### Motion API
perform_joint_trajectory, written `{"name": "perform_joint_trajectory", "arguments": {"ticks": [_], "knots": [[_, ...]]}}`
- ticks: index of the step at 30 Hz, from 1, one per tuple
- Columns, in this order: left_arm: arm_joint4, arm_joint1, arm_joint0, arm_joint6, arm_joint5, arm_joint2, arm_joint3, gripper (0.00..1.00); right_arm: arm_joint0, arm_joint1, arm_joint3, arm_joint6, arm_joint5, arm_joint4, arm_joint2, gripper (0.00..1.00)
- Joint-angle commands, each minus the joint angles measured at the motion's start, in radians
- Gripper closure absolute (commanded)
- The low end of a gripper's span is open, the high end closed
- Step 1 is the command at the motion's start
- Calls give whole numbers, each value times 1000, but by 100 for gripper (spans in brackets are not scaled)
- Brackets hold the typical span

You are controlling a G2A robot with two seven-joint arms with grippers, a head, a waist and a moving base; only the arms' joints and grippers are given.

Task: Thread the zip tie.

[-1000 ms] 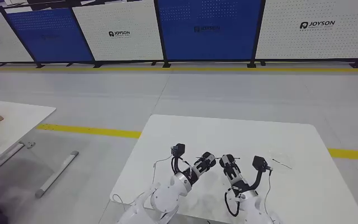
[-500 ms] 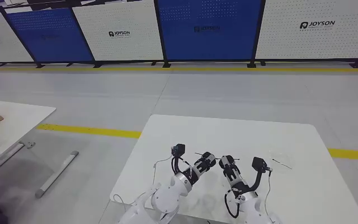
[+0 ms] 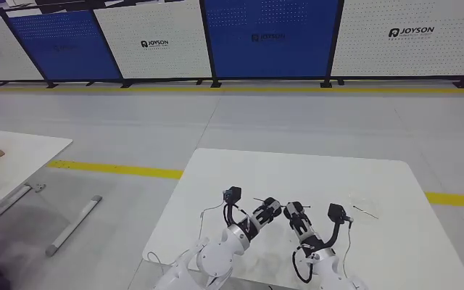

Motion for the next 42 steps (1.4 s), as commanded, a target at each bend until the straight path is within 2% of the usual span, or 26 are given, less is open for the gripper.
{"name": "perform_joint_trajectory", "arguments": {"ticks": [1, 9, 15, 23, 26, 28, 30, 42], "knots": [[1, 0, 0, 6, 3, -1, 3, 100, 0, 0, 1, 5, -3, 7, 4, 73], [-10, -4, -12, 16, 19, 1, 22, 100, -5, 1, -1, 3, -3, -6, 4, 69], [-12, -6, -16, 19, 22, 0, 27, 100, -15, 1, -8, -20, -11, -11, 5, 76], [-4, -6, -18, 7, 22, -1, 28, 100, -27, 2, -20, -36, -15, -10, 16, 75], [1, -5, -18, 0, 21, 0, 27, 100, -26, 1, -22, -37, -12, -11, 17, 80], [2, -5, -17, -2, 21, -2, 25, 100, -25, 1, -23, -39, -10, -10, 17, 94], [2, -5, -16, -2, 21, -3, 24, 100, -24, 1, -23, -40, -9, -10, 17, 100], [-5, -4, -15, -18, 7, -10, 18, 100, -14, -1, -24, -29, 4, -25, 9, 100]]}}
